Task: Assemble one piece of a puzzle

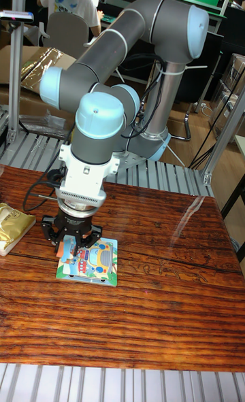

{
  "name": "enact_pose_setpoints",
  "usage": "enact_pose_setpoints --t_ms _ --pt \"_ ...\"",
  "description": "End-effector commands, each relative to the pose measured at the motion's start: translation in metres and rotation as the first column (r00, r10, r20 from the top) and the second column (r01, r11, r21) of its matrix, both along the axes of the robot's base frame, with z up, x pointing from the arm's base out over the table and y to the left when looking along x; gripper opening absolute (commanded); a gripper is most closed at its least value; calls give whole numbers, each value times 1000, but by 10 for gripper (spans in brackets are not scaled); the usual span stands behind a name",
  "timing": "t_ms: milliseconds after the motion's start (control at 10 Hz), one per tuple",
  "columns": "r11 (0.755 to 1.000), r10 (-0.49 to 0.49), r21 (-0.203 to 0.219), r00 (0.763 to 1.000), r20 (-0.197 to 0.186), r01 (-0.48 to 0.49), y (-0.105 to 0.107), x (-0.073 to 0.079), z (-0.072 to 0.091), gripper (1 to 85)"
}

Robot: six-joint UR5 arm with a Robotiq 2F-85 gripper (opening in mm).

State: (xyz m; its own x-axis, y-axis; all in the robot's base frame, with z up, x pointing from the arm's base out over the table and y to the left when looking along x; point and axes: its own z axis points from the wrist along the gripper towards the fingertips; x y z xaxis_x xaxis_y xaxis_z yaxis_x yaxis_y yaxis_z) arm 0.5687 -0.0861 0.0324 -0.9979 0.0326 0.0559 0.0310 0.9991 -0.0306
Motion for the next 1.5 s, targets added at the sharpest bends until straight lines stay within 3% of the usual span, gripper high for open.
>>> enact_pose_setpoints --t_ms 0,600,1200,1400 --pt "1000 -20 12 1000 23 20 7 1 0 160" --pt "999 -27 44 997 73 24 16 1 -8 120" --pt "1000 16 -3 997 74 -16 4 1 -10 120" --pt "999 49 -6 994 98 -49 4 7 -10 113"
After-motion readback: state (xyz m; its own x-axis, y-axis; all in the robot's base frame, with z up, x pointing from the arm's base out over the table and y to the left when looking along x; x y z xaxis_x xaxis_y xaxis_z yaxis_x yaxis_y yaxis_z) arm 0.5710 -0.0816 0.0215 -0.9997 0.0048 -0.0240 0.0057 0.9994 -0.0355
